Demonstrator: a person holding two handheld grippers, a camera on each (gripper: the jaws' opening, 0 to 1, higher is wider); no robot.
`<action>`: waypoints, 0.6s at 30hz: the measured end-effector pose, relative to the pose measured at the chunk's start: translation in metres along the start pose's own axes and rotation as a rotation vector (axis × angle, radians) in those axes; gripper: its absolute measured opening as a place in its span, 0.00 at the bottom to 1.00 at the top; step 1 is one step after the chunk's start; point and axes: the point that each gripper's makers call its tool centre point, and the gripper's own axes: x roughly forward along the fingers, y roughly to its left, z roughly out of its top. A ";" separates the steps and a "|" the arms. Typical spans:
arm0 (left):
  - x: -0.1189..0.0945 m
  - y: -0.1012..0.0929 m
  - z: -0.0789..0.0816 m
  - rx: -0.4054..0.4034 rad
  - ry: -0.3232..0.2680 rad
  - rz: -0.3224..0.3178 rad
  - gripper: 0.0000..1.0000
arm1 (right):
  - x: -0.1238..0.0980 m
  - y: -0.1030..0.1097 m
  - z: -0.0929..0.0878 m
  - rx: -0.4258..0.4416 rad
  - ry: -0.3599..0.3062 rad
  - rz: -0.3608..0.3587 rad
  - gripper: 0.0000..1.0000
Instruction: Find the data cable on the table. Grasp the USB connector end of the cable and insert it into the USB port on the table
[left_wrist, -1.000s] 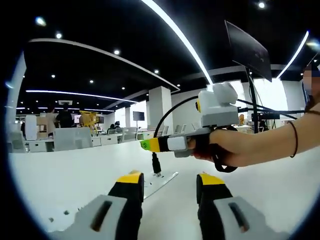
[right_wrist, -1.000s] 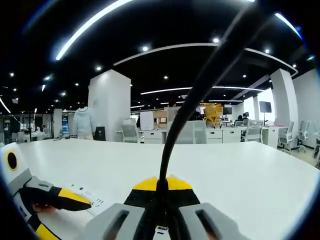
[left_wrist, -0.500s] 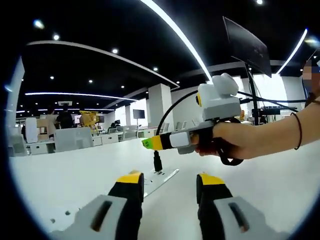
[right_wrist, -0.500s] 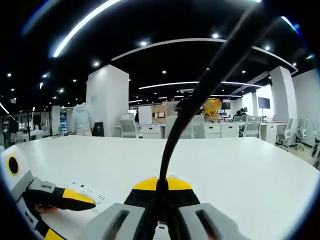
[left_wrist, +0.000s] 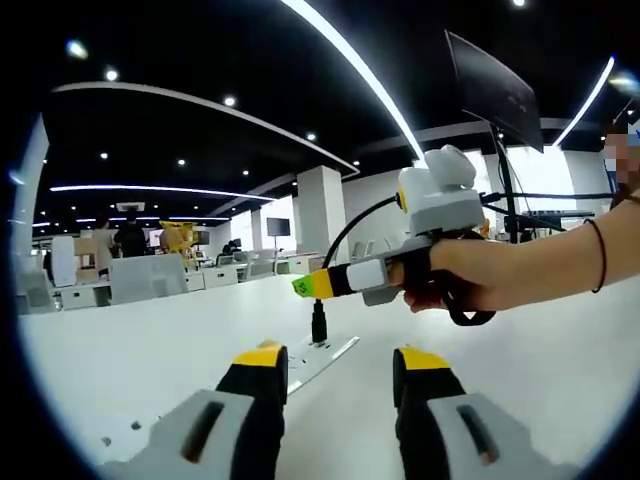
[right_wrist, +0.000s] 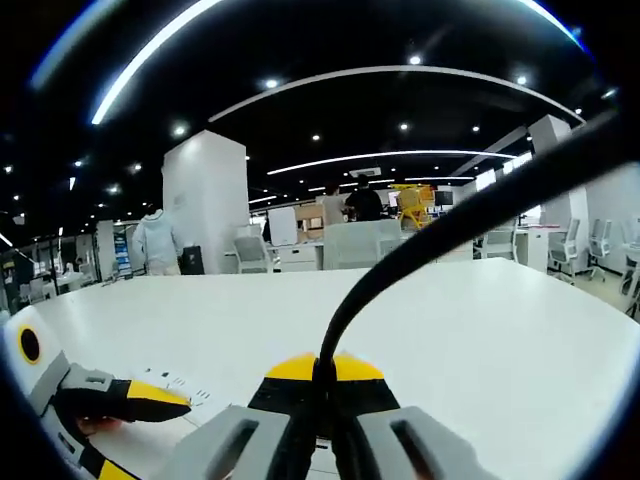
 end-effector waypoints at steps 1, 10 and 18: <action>0.000 0.000 0.000 0.000 0.000 0.000 0.42 | 0.000 0.001 0.000 -0.002 0.001 0.001 0.04; 0.000 0.000 0.001 -0.002 -0.001 0.002 0.42 | 0.003 0.009 -0.002 -0.018 0.015 0.018 0.04; 0.000 0.000 0.001 -0.002 0.000 0.002 0.42 | -0.002 -0.003 -0.003 0.078 -0.001 -0.013 0.04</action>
